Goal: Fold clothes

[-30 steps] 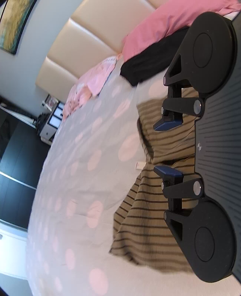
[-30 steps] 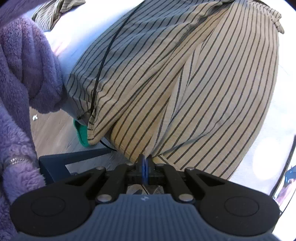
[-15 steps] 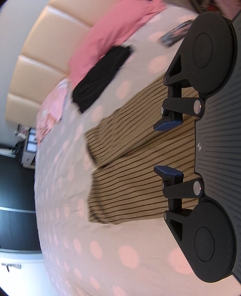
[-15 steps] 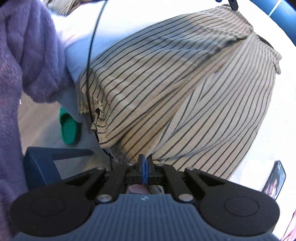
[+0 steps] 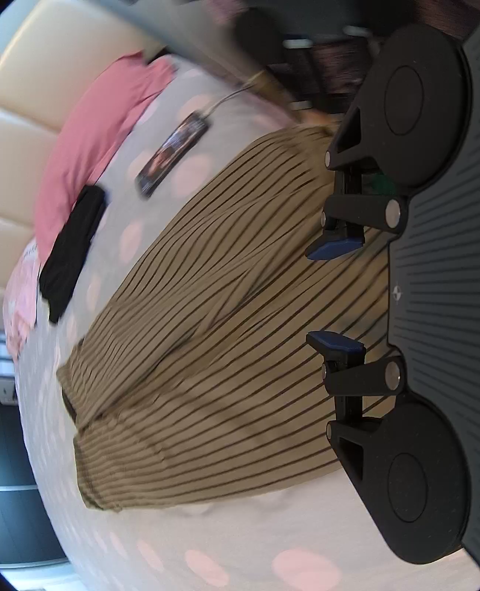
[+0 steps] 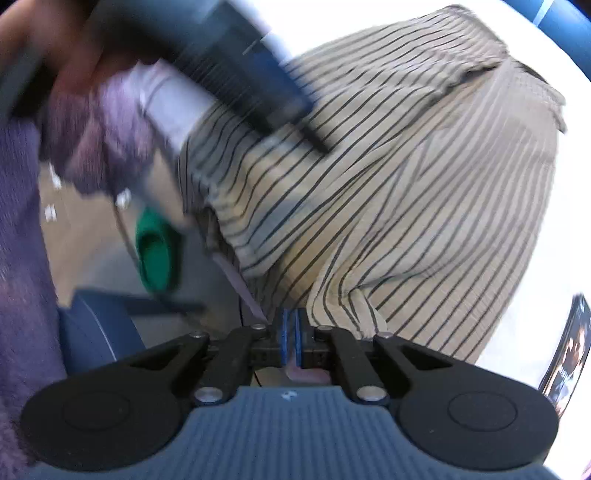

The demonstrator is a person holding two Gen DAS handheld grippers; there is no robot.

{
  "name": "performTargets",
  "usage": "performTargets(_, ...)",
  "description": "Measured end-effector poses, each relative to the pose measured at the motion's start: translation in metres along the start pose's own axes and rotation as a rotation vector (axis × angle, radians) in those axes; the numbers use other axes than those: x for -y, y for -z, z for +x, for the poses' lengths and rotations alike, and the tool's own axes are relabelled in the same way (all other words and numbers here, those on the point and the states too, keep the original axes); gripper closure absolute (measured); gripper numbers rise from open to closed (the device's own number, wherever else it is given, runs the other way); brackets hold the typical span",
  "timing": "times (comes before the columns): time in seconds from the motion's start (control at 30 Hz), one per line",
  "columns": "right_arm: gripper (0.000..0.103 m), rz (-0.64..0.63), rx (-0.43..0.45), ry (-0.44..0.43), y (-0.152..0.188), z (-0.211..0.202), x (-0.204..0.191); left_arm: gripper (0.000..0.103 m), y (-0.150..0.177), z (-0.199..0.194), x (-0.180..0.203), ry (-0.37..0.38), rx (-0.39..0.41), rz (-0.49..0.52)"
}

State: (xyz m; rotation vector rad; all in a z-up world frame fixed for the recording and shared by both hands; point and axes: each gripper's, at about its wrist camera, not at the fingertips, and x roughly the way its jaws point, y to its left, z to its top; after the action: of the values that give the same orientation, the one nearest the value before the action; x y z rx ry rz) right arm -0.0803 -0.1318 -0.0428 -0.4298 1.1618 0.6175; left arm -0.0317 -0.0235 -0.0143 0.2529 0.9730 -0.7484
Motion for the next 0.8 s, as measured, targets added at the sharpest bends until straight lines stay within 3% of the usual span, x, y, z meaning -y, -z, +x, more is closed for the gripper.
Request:
performTargets(0.23,0.094,0.169,0.177,0.014,0.017,-0.014,0.017,0.056,0.049,-0.006,0.047,-0.032,0.014,0.136)
performTargets(0.37,0.068,0.13,0.209,0.041,0.024,-0.015,0.013,0.053,0.061,0.002,0.071,-0.083,0.015,0.284)
performTargets(0.47,0.066,0.1,0.232,0.061,0.03,-0.015,0.009,0.052,0.07,0.008,0.087,-0.132,0.021,0.394)
performTargets(0.57,0.057,0.034,0.216,0.123,0.037,-0.01,0.006,0.052,0.073,0.008,0.098,-0.161,0.064,0.454)
performTargets(0.67,0.05,-0.01,0.203,0.166,0.047,-0.007,0.007,0.052,0.072,0.009,0.109,-0.149,0.099,0.53)
performTargets(0.8,0.049,0.025,0.2,0.167,0.056,-0.003,0.014,0.052,0.07,0.015,0.123,-0.126,0.117,0.62)
